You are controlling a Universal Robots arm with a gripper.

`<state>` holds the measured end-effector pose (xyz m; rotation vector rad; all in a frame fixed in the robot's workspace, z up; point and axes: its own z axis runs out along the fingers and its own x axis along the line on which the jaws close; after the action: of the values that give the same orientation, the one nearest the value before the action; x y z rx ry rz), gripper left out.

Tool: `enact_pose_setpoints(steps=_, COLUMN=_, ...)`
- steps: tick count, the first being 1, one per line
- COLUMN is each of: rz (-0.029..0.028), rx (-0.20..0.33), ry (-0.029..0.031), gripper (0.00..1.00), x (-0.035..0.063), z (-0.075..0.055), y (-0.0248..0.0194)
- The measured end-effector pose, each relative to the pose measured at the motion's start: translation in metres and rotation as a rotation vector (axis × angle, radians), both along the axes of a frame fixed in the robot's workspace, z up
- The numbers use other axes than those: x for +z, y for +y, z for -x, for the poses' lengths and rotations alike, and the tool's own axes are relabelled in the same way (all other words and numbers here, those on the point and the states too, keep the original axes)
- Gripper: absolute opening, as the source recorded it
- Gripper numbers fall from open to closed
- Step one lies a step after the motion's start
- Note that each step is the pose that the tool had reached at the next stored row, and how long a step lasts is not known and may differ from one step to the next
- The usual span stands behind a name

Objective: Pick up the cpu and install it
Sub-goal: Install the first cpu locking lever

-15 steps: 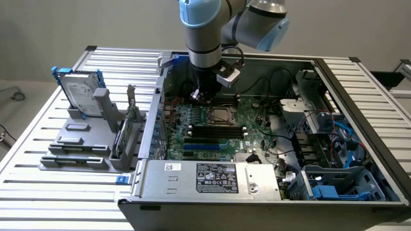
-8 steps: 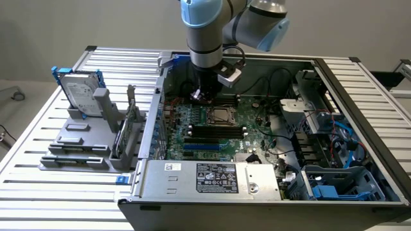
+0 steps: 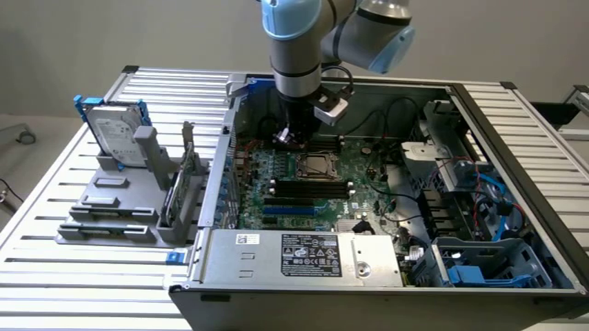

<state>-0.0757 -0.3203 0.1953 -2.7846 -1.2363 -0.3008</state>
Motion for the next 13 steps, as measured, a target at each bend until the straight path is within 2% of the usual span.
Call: enact_pose_setpoints(steps=13, rz=-0.0001, rx=0.000, ry=-0.0001, gripper=0.11, x=0.0000, z=-0.0053, y=0.0000)
